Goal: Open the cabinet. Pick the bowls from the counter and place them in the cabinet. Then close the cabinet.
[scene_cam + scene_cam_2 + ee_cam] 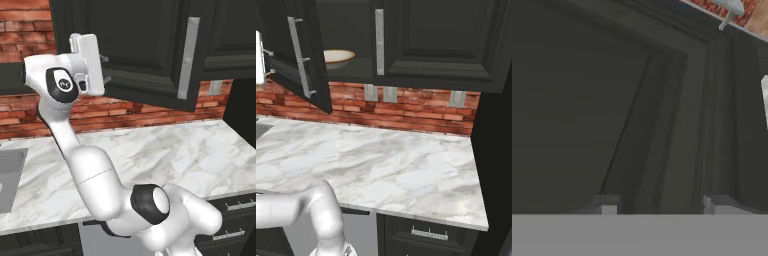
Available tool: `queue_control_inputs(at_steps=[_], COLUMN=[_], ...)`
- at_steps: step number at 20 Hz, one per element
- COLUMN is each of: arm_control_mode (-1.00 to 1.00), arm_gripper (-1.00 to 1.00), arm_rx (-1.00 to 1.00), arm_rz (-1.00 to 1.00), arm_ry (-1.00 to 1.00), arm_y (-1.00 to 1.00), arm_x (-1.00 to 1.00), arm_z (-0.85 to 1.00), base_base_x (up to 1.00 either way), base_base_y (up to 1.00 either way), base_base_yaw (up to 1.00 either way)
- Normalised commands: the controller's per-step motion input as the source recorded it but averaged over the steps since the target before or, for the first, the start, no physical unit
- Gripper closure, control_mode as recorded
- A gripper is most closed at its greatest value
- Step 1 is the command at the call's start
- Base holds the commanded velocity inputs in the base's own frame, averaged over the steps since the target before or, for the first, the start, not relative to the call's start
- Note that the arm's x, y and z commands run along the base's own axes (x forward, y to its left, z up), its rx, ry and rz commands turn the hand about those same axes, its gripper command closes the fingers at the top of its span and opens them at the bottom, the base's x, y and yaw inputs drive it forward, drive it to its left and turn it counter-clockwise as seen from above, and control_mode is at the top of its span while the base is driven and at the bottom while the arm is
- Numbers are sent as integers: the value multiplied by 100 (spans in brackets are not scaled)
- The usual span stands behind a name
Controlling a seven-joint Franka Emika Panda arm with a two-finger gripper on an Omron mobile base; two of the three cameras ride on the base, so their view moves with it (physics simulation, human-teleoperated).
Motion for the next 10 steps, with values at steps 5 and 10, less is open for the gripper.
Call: queue_control_inputs(at_steps=[5, 10], arm_control_mode=[-100, -100], arm_gripper=[-100, -100], arm_rx=[14, 4], arm_rz=[56, 62], arm_ry=[-84, -83], arm_y=[-29, -27], arm_x=[70, 56], arm_z=[-63, -84], base_base_x=[0, 0], base_base_y=[0, 0], base_base_yaw=[0, 0])
